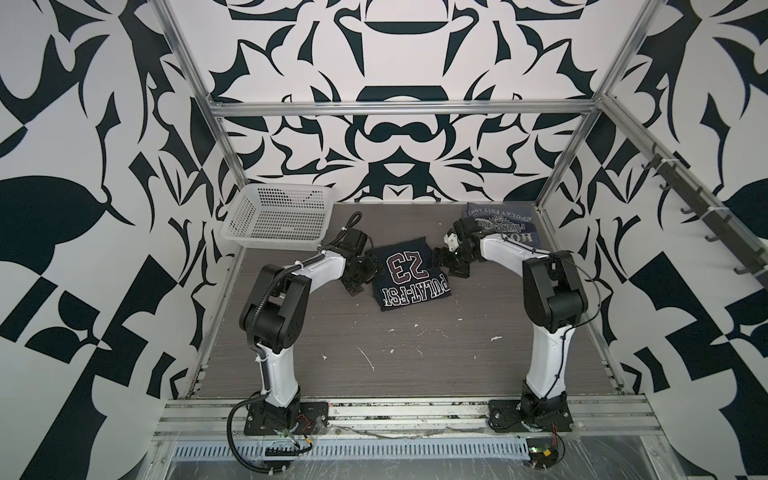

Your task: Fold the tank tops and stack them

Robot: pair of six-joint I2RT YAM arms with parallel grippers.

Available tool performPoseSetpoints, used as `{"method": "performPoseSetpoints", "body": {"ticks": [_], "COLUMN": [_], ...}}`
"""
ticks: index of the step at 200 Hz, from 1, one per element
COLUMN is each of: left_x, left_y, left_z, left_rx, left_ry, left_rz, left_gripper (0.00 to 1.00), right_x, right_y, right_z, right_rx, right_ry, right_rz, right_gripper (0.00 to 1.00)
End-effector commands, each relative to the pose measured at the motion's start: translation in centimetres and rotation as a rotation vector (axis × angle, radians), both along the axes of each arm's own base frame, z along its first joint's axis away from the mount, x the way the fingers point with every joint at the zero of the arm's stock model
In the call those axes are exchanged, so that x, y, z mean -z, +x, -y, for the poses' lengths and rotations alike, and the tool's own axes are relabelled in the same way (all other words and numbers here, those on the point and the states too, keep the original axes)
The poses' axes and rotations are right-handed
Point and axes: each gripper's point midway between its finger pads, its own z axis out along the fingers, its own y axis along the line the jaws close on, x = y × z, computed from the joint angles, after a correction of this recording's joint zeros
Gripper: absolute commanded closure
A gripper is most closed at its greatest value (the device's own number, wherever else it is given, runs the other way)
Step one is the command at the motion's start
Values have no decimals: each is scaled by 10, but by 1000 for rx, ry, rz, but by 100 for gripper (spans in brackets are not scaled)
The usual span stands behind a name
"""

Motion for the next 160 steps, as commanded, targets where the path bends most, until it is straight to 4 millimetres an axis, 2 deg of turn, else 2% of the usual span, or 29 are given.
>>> {"method": "performPoseSetpoints", "body": {"ticks": [1,45,82,99,136,146,160], "left_x": [11,30,25,15,-20,-33,-51], "left_y": [4,6,16,25,49,55,65], "left_z": [14,31,55,68,96,103,114], "left_rx": [19,34,57,71,95,101,111], "left_ry": [-38,-72,-112,-134,-193,-214,-244], "left_rz": [-18,-53,-29,-1,102,136,181], "left_gripper": [14,36,60,72,90,93,97], "right_x": [-8,11,8,-1,-40,-51,-67], "right_y": [4,-3,0,7,28,33,39], "right_z": [-11,-19,-22,-13,15,23,35], "right_rx": [-20,-14,-11,29,127,147,173], "right_ry": [54,108,136,135,190,202,211], "right_rz": [28,-34,-36,-12,63,81,109], "right_gripper": [17,36,56,67,94,99,100]}}
